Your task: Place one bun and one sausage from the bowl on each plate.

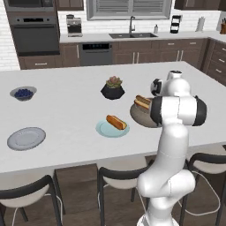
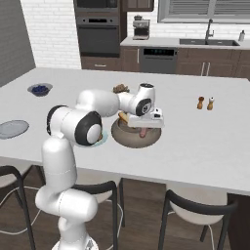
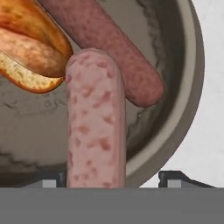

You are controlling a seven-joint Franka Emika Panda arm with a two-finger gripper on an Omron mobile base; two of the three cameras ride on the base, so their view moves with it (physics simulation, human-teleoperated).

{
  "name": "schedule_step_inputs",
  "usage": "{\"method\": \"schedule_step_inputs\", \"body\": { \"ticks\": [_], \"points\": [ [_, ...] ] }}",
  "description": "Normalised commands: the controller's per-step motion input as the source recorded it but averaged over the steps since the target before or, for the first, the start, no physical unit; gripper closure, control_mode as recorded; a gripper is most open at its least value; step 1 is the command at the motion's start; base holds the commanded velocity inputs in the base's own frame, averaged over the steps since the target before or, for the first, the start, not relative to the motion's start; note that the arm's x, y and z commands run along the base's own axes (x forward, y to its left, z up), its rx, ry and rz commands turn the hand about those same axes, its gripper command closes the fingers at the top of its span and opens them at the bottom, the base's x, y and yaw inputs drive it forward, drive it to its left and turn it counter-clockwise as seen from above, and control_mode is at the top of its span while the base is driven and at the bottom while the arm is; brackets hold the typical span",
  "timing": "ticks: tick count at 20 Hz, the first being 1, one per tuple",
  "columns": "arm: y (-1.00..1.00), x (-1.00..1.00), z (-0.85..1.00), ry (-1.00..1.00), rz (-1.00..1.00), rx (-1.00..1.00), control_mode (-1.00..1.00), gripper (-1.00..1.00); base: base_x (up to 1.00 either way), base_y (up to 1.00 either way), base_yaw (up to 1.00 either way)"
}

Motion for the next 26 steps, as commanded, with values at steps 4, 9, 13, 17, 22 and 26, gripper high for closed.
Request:
{"method": "schedule_step_inputs", "body": {
  "ticks": [4, 9, 13, 17, 22, 26],
  "points": [
    [0.49, 0.00, -0.35, 0.09, 0.00, -0.03, -1.00, 1.00, 0.00, 0.00, 0.00],
    [0.28, -0.09, -0.17, 0.06, 0.00, 0.01, -1.00, 1.00, 0.00, 0.00, 0.00],
    [0.08, -0.42, 0.88, -0.08, 0.00, 0.05, -1.00, 1.00, 0.00, 0.00, 0.00],
    [0.37, -0.47, 1.00, -0.18, 0.00, -0.05, -1.00, 1.00, 0.00, 0.00, 0.00],
    [0.86, -0.14, 0.95, -0.01, 0.00, -0.04, -1.00, 1.00, 0.00, 0.00, 0.00],
    [0.92, -0.58, 0.17, 0.00, 0.00, 0.00, -1.00, 1.00, 0.00, 0.00, 0.00]
  ]
}}
